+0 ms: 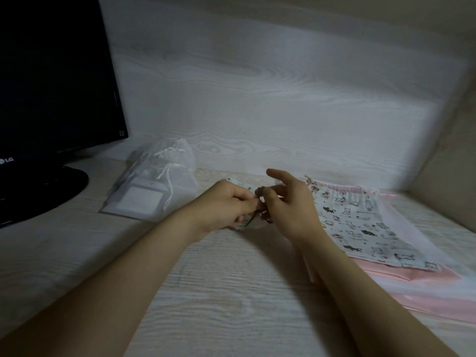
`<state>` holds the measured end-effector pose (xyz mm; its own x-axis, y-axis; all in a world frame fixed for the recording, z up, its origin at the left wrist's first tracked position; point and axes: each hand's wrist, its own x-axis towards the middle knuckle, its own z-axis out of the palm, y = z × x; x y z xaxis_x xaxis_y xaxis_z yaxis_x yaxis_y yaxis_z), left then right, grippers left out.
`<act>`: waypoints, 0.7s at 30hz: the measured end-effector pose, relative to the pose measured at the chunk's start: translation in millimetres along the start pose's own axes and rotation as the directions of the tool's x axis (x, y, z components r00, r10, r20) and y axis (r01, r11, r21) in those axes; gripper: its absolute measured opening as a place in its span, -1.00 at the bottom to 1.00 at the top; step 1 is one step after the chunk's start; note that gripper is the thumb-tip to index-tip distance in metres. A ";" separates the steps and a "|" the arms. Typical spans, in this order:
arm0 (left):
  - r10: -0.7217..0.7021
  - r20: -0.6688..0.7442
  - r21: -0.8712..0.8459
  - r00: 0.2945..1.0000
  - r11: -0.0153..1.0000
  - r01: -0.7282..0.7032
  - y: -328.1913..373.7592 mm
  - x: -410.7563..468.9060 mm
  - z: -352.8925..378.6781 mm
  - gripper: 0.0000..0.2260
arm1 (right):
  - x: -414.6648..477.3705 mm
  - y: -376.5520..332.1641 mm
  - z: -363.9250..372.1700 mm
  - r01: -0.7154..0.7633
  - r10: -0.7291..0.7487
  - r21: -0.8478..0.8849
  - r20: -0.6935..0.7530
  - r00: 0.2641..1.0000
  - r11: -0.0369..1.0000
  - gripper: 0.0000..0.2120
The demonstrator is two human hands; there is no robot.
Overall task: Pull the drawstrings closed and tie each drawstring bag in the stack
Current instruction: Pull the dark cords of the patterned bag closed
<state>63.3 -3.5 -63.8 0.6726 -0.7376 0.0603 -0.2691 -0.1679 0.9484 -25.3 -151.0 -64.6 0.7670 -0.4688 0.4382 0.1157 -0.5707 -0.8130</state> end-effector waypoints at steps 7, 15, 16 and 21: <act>-0.097 -0.082 -0.255 0.992 0.964 0.073 -0.6 5.1 -2.7 -0.84 | -9.9 -6.6 -2.2 0.288 -0.263 -0.212 0.141 0.954 0.934 -0.50; -0.143 -0.141 -0.282 0.980 0.954 0.099 -0.4 8.5 -5.1 -0.84 | 3.6 4.5 -5.8 0.494 -0.467 -0.440 0.176 0.866 0.750 -0.84; -0.152 -0.147 -0.302 0.977 0.948 0.102 0.3 8.5 -5.1 -0.86 | 3.2 4.9 -6.3 0.527 -0.489 -0.451 0.209 0.847 0.720 -0.87; -0.146 -0.137 -0.356 0.980 0.930 0.089 7.1 3.5 -5.0 -0.90 | 5.0 9.6 -3.9 0.604 -0.552 -0.681 0.340 0.761 0.414 -0.86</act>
<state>67.2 -4.0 -55.3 0.7925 -0.6087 -0.0365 0.0545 0.0110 0.9985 -22.8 -161.5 -68.7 0.7345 0.1875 0.6521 0.0819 -0.9785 0.1892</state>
